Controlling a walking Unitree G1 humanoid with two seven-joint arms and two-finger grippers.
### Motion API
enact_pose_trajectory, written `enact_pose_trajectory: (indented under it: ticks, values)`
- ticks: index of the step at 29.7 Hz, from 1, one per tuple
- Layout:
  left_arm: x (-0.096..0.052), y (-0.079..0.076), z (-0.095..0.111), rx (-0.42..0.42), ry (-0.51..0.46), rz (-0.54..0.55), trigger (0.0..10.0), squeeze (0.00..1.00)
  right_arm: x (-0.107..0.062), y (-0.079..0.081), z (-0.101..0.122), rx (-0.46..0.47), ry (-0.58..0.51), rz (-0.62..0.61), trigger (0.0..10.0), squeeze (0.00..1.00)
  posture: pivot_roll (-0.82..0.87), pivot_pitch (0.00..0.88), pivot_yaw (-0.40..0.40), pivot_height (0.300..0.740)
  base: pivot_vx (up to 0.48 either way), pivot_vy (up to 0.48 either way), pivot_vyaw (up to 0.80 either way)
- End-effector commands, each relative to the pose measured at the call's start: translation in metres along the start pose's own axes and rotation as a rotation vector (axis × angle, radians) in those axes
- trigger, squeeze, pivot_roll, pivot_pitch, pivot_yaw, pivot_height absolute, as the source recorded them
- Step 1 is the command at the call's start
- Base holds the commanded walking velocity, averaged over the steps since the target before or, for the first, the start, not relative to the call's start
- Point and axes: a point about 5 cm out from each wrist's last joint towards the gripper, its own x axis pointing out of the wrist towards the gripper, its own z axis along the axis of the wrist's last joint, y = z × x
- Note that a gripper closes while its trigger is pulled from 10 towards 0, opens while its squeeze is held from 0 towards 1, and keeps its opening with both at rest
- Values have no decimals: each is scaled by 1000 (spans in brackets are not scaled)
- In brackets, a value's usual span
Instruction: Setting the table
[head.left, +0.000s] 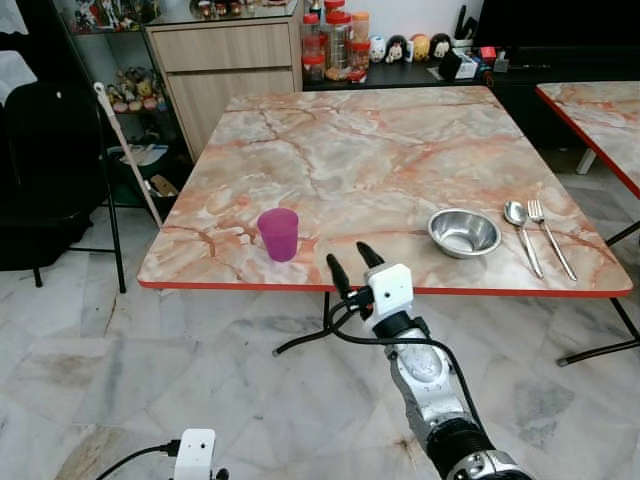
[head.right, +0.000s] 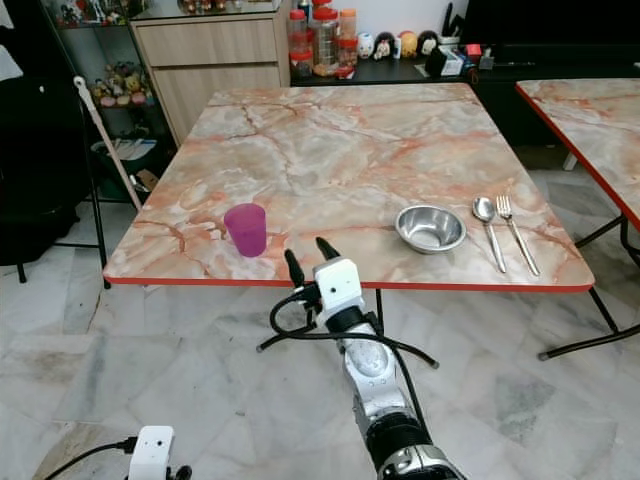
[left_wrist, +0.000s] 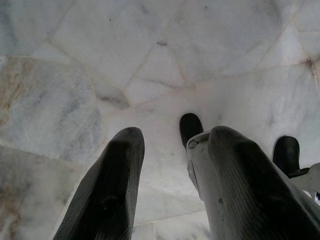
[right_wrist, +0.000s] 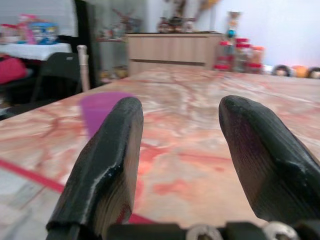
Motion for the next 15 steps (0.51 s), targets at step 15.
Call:
enact_pose_trajectory:
  ticks: [15]
  values:
    - [2, 3, 8, 6, -26, 30, 10000, 0, 6, -6, 0, 8, 45, -69, 10000, 0, -25, 0, 57, 740, 0, -159, 0]
